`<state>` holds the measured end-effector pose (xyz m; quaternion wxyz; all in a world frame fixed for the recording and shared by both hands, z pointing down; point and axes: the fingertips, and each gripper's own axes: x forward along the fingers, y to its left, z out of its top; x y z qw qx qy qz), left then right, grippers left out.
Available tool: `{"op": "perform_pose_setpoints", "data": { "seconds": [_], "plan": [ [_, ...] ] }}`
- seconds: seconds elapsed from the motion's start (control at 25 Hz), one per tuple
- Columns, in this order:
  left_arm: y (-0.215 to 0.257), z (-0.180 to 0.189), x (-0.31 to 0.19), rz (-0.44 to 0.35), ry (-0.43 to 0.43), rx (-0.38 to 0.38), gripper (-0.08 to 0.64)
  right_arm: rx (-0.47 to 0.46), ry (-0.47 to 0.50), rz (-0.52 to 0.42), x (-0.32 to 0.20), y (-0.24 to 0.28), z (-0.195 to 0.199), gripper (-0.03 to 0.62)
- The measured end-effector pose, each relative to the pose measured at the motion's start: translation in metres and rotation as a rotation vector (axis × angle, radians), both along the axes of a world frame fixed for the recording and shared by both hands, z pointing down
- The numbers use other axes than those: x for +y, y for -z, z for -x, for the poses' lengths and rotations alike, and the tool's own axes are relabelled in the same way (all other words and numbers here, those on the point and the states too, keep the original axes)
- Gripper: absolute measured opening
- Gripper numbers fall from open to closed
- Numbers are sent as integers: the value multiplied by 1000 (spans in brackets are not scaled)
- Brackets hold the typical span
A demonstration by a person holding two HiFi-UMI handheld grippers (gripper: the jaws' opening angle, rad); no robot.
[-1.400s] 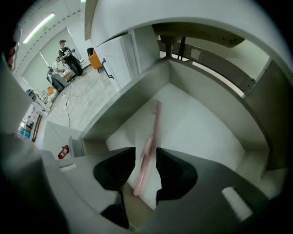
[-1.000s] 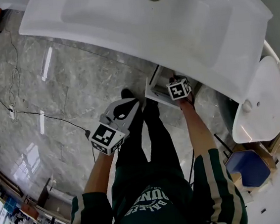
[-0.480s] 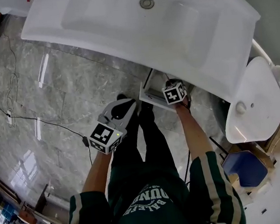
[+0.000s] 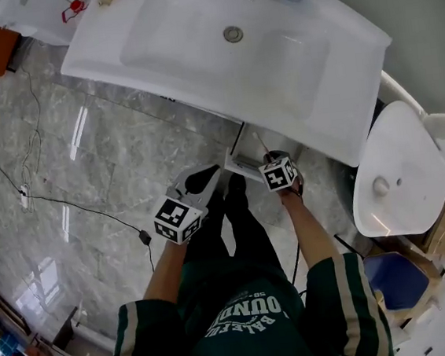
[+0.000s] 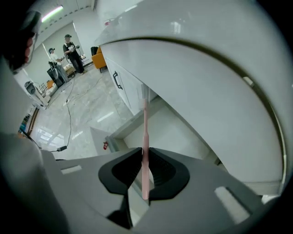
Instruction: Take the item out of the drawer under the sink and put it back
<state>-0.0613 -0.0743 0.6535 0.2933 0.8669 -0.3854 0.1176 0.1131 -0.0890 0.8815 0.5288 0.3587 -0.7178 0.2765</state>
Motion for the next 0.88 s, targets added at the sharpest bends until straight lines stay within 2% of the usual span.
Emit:
{"op": "perform_pose_setpoints", "data": {
  "seconds": [0.4, 0.64, 0.88],
  "plan": [
    [53, 15, 11, -60, 57, -17, 49, -151, 40, -101, 35, 96, 31, 51],
    [90, 18, 7, -127, 70, -33, 49, -263, 50, -224, 23, 163, 44, 51],
    [131, 19, -14, -214, 88, -37, 49, -337, 29, -395, -20, 260, 44, 51]
  ]
}}
